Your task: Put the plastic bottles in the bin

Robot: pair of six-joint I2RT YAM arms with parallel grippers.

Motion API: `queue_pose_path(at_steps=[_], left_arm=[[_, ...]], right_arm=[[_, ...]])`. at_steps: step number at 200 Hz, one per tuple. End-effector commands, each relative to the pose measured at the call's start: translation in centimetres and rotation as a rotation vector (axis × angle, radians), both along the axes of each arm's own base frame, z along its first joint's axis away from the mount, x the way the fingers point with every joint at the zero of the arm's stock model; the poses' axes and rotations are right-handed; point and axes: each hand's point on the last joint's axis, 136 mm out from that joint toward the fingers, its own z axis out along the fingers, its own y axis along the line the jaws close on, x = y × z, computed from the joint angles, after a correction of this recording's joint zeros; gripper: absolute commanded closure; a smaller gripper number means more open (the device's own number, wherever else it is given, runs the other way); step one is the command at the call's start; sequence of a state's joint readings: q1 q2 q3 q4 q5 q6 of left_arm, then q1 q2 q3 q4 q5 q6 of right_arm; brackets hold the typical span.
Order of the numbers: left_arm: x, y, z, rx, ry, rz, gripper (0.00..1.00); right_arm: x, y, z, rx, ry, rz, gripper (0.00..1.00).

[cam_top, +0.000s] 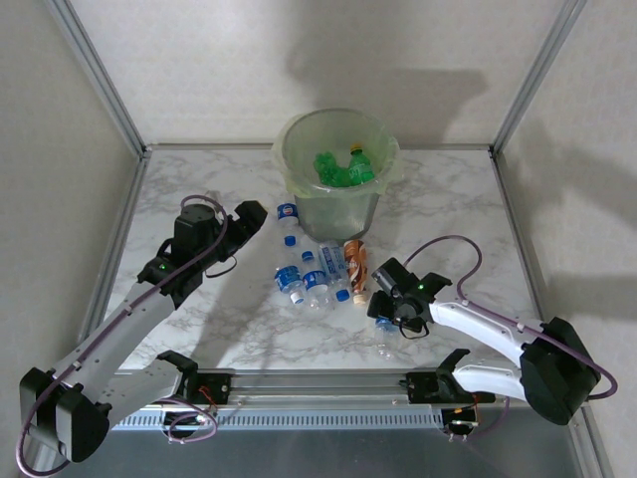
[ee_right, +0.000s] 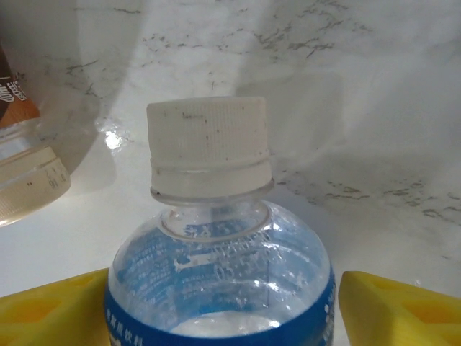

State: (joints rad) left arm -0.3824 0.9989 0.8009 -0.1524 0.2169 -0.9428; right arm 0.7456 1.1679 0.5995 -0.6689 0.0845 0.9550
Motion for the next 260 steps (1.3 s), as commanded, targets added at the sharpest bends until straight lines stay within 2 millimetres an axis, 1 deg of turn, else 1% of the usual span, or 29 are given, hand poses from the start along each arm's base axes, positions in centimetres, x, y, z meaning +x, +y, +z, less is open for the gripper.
queue_pose_path(at_steps=[1,58,80,101,125,156,175,190,201,221,244,260], left_arm=[[0.1,-0.5,0.2,-0.015,-0.012,-0.019,0.13],[0.1,-0.5,0.3,-0.012,-0.013,-0.017,0.13],[0.2,-0.5,0.3,-0.013,-0.011,-0.017,0.13],[0.3,-0.6,0.1,-0.014,-0.003,-0.018,0.14],[0.4,-0.8,0.2,-0.021,-0.002,-0.024,0.14],[0.4,-1.0,1.3,-0.03,-0.021,-0.039,0.15],[0.5,-1.5,2.2,-0.038,-0.036,-0.064,0.17],[0.5,-2.0,3.3,-0.044,-0.053,-0.092,0.2],[0.5,-2.4,4.6,-0.052,-0.079,-0.115,0.22],[0.4,-2.8,6.5,-0.052,-0.126,-0.138,0.23],[0.3,-2.8,6.7,-0.048,-0.134,-0.142,0.24],[0.0,-3.4,6.8,-0.074,-0.143,-0.171,0.25]], right_arm=[[0.1,0.0,-0.6,0.003,-0.003,0.001,0.25],[0.1,-0.3,-1.3,-0.007,-0.006,-0.002,0.36],[0.5,-0.2,-0.7,-0.003,-0.029,-0.005,0.37],[1.2,0.3,0.6,0.025,-0.082,0.011,0.37],[2.5,1.2,3.2,0.082,-0.175,0.035,0.38],[4.1,2.9,7.1,0.136,-0.301,0.088,0.38],[5.0,4.7,10.1,0.16,-0.399,0.16,0.39],[5.5,6.3,12.6,0.171,-0.475,0.217,0.39],[5.9,7.5,14.5,0.178,-0.53,0.255,0.39],[6.6,9.1,17.0,0.175,-0.611,0.31,0.39],[7.2,11.0,20.0,0.203,-0.703,0.361,0.39],[7.2,12.4,21.8,0.241,-0.756,0.411,0.39]])
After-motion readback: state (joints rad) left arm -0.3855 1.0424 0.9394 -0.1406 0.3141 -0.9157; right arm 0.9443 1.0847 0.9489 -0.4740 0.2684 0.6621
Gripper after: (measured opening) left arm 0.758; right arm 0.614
